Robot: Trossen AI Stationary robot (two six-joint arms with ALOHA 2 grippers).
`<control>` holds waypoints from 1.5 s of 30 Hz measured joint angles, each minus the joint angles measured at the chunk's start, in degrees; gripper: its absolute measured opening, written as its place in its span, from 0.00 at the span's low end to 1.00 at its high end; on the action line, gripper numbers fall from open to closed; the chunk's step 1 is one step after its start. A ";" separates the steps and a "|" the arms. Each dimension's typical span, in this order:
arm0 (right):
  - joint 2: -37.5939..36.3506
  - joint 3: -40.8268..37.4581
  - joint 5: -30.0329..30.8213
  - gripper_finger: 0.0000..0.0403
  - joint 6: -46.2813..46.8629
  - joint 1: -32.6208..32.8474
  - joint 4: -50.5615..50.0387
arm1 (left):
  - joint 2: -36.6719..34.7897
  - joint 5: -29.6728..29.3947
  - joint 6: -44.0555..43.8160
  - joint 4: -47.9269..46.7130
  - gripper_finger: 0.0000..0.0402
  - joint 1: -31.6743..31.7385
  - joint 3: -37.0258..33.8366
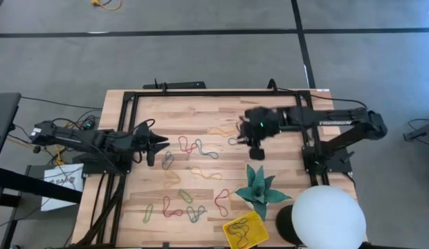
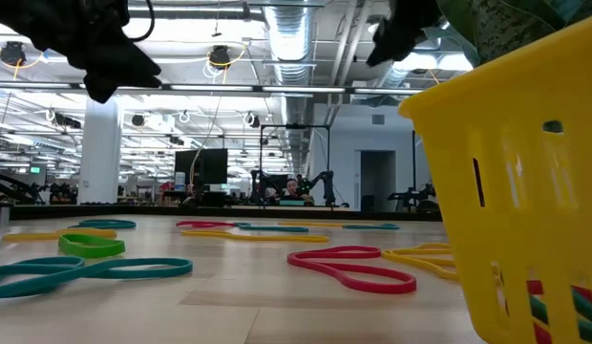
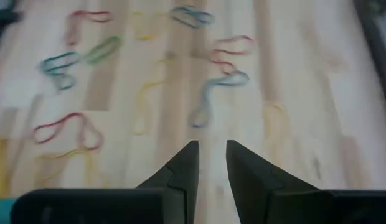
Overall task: Pick and place items into bin
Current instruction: Put the blue rubber band into the yellow bin
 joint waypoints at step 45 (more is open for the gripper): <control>33.28 0.19 5.60 0.33 2.15 -7.61 -2.51 | 12.80 1.73 0.22 4.49 0.28 0.00 0.02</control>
